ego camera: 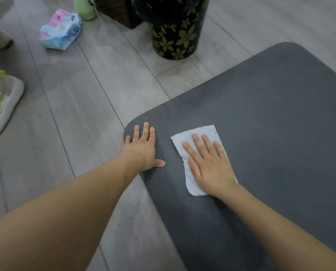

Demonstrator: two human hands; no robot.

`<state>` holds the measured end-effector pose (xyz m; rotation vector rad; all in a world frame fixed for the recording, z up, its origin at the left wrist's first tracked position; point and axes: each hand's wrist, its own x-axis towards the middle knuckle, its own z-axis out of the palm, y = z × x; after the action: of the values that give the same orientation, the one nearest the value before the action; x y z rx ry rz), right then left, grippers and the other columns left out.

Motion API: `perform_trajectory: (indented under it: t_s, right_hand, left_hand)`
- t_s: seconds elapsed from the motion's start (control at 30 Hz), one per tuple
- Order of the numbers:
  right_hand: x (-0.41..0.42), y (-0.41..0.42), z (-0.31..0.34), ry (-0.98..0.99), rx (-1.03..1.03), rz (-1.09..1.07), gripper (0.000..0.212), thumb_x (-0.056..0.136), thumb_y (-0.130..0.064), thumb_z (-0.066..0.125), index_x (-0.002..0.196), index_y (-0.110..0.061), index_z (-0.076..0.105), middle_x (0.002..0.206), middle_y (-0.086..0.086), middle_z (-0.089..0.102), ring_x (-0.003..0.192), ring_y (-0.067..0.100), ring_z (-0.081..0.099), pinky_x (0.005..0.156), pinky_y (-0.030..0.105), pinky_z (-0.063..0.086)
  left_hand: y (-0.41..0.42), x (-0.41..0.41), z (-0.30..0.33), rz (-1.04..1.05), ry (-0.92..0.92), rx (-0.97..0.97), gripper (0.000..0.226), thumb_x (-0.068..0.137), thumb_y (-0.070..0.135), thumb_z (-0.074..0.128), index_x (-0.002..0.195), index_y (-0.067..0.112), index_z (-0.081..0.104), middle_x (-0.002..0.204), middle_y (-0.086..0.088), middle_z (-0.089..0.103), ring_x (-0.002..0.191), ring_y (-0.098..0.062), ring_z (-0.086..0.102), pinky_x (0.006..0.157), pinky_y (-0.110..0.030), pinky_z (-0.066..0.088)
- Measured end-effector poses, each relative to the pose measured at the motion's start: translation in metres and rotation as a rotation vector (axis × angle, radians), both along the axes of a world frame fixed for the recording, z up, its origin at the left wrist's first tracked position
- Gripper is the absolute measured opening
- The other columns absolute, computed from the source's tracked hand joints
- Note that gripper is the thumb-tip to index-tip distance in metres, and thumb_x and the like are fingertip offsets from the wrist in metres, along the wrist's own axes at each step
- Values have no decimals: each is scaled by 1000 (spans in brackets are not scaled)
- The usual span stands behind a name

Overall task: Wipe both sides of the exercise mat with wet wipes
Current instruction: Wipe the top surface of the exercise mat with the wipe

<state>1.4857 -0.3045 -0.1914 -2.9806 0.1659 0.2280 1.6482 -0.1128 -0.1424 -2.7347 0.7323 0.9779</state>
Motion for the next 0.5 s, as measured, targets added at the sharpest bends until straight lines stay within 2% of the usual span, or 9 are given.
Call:
perform_trajectory:
  t_s: [0.07, 0.13, 0.27, 0.4, 0.5]
  right_hand:
    - [-42, -5, 2, 17, -1, -8, 56, 109, -43, 21, 164, -36, 19, 174, -3, 7, 160, 23, 5, 127, 51, 14]
    - [-41, -10, 5, 31, 8, -21, 56, 108, -43, 23, 164, -38, 21, 173, -4, 7, 160, 23, 4, 127, 52, 13]
    - [40, -21, 6, 0, 33, -37, 59, 106, -49, 18, 164, -40, 15, 174, -4, 4, 160, 25, 2, 128, 51, 5]
    - [147, -46, 10, 9, 118, -155, 59, 106, -51, 10, 164, -41, 7, 174, -3, -3, 160, 24, -7, 128, 49, -5]
    - [155, -49, 9, 18, 110, -168, 59, 106, -50, 8, 164, -40, 6, 174, -2, -4, 160, 24, -8, 128, 49, -6]
  left_hand:
    - [-2, -1, 2, 0, 3, -9, 129, 82, 72, 66, 159, 15, -20, 165, -5, -31, 153, -36, -21, 125, -58, 7]
    - [-6, -2, 4, 21, 7, -19, 129, 82, 69, 69, 159, 14, -18, 165, -5, -30, 153, -37, -20, 125, -58, 7]
    - [-11, 2, 4, 46, 49, -28, 131, 80, 68, 71, 160, 14, -17, 165, -5, -30, 153, -37, -20, 125, -59, 5]
    - [-7, 4, 1, 43, 34, -32, 132, 78, 72, 69, 160, 15, -18, 166, -3, -29, 153, -36, -20, 124, -59, 6]
    - [-7, 5, 3, 82, 47, -44, 131, 75, 83, 62, 161, 17, -12, 168, -2, -24, 155, -34, -17, 124, -59, 7]
